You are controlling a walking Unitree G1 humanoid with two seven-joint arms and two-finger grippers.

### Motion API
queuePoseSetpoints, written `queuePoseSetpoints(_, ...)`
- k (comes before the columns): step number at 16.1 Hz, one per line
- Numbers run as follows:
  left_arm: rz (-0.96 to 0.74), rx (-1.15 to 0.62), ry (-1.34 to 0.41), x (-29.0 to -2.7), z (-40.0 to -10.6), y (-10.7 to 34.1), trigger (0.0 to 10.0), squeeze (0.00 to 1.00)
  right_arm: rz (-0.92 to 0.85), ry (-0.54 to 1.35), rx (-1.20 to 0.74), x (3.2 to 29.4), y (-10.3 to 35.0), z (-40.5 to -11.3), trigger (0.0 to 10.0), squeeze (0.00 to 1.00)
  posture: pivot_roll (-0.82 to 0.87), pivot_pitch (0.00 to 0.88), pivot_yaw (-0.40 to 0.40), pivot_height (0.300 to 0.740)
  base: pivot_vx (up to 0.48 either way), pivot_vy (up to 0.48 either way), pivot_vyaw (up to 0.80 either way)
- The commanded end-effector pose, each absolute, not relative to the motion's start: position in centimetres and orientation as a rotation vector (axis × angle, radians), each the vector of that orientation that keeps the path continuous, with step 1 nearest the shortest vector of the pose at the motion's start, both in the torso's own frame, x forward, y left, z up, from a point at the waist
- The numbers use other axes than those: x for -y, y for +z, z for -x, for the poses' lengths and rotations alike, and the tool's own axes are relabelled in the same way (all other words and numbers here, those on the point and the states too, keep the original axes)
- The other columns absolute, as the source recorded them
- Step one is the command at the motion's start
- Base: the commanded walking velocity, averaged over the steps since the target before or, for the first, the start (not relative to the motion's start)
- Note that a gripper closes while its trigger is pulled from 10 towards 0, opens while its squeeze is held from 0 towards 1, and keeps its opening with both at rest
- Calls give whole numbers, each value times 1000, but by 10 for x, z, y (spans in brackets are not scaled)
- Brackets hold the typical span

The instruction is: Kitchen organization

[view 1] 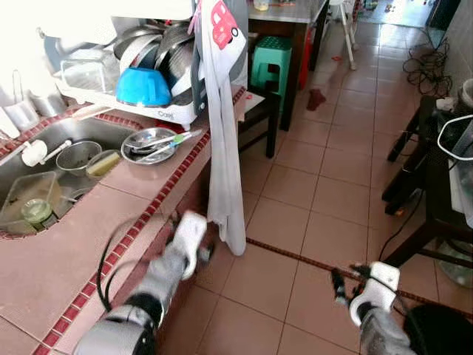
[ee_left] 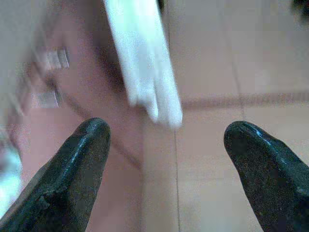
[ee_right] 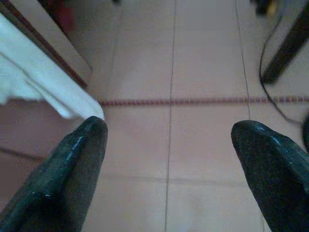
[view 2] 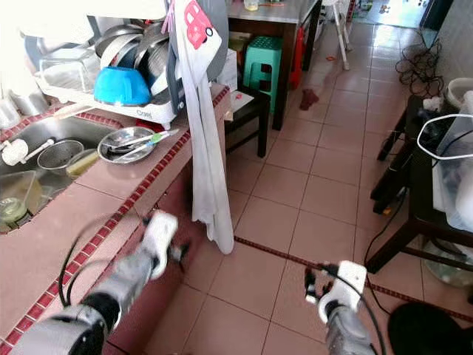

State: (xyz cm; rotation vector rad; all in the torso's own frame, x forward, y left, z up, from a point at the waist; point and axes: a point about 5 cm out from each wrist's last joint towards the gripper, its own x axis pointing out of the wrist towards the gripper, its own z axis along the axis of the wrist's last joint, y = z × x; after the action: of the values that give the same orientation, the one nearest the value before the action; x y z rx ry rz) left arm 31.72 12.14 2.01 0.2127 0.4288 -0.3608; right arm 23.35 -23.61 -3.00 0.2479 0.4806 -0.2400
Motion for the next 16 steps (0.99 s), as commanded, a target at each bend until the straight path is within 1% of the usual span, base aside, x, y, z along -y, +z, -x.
queuePoseSetpoints(1,-169,-342,-394,-120,-326,36,10000,0,-259,-211,-383,233,-17,-240,10000,0,27,0,76,740,0,0,0)
queuePoseSetpoints(2,-164,-272,-496,-116,-327,45,10000,0,-267,-179,-300,229,2,-237,10000,0,30,0,72,740,0,0,0)
queuePoseSetpoints(3,-143,-247,-542,-115,-326,49,10000,0,-276,-166,-274,225,11,-233,10000,0,26,0,74,740,0,0,0)
queuePoseSetpoints(6,-91,-174,-592,-111,-320,61,10000,0,-294,-165,-220,216,31,-221,10000,0,27,0,68,740,0,0,0)
queuePoseSetpoints(7,-72,-99,-606,-109,-315,75,10000,0,-285,-155,-208,211,47,-216,10000,0,27,0,67,740,0,0,0)
queuePoseSetpoints(9,-64,-6,-571,-111,-307,93,10000,0,-256,-130,-177,203,70,-211,10000,0,33,0,54,740,0,0,0)
queuePoseSetpoints(10,-8,14,-551,-113,-300,104,10000,0,-222,-128,-154,201,84,-209,10000,0,40,0,34,740,0,0,0)
queuePoseSetpoints(11,-29,34,-566,-117,-293,111,10000,0,-177,-147,-134,204,93,-207,10000,0,51,0,16,740,0,0,0)
queuePoseSetpoints(12,-65,55,-566,-126,-286,119,10000,0,-115,-158,-115,205,104,-204,10000,0,57,0,8,740,0,0,0)
queuePoseSetpoints(13,-64,51,-554,-130,-286,120,10000,0,-95,-161,-112,205,106,-204,10000,0,58,0,6,740,0,0,0)
queuePoseSetpoints(14,-65,49,-502,-140,-285,123,10000,0,-161,-178,-148,202,106,-203,10000,0,55,0,9,740,0,0,0)
queuePoseSetpoints(15,-57,36,-368,-149,-284,125,10000,0,-345,-186,-137,195,113,-205,10000,0,55,0,13,740,0,0,0)
queuePoseSetpoints(16,-21,0,-308,-151,-283,123,10000,0,-283,-157,-100,193,120,-207,10000,0,48,0,16,740,0,0,0)
